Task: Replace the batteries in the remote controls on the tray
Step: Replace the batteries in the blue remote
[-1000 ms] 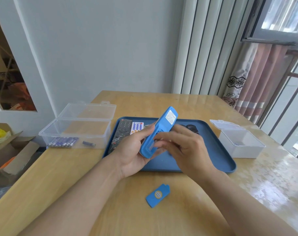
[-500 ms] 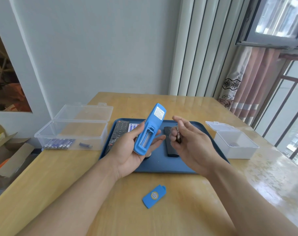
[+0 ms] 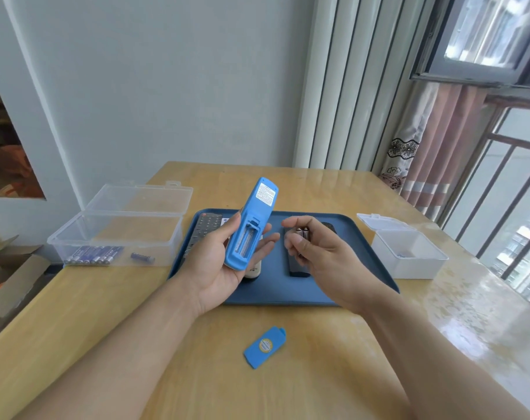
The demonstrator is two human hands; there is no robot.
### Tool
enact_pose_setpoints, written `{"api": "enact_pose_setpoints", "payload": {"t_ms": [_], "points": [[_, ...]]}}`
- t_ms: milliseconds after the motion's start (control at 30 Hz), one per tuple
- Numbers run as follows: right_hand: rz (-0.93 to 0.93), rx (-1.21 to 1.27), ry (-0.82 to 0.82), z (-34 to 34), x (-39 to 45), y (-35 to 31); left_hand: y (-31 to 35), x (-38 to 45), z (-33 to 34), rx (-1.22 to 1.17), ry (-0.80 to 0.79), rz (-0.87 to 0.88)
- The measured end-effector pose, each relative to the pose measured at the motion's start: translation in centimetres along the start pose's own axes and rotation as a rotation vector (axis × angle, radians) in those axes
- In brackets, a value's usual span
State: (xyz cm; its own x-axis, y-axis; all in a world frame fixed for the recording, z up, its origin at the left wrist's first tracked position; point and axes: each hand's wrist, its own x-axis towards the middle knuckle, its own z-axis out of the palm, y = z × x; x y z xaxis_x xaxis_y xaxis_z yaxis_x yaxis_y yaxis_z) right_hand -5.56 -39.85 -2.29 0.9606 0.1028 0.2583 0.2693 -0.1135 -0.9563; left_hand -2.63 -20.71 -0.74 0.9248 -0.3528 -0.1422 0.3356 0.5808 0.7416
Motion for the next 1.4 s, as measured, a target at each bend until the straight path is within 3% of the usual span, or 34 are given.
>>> {"api": "enact_pose_setpoints", "payload": {"t_ms": [133,233,367,500,567,700,1067,1400], "points": [[0.036,-0.238,0.205,-1.4,1.3,-0.2,0.1,0.4,-0.5,0.014,-0.014,-0.007],[0.180,-0.502,0.314,-6.9,3.0,-2.6,-0.1,0.3,-0.3,0.022,-0.038,-0.002],[0.442,-0.949,0.233,-14.0,3.0,-6.3,-0.1,0.3,-0.2,0.008,-0.067,0.003],[0.673,-1.321,-0.024,-16.0,2.8,-5.4,-0.1,0.3,-0.3,-0.001,-0.086,0.014],[0.735,-1.360,-0.046,-16.4,2.8,-4.5,-0.2,0.2,-0.3,0.001,-0.092,0.018],[0.734,-1.684,-0.095,-17.0,3.1,-2.4,-0.2,0.2,-0.3,0.009,-0.090,0.023],[0.922,-1.809,-0.147,-16.5,3.7,-0.1,-0.1,0.2,-0.3,-0.005,-0.087,0.021],[0.888,-1.789,-0.084,-16.4,3.7,-0.3,0.0,0.2,-0.3,-0.011,-0.090,0.011]]}}
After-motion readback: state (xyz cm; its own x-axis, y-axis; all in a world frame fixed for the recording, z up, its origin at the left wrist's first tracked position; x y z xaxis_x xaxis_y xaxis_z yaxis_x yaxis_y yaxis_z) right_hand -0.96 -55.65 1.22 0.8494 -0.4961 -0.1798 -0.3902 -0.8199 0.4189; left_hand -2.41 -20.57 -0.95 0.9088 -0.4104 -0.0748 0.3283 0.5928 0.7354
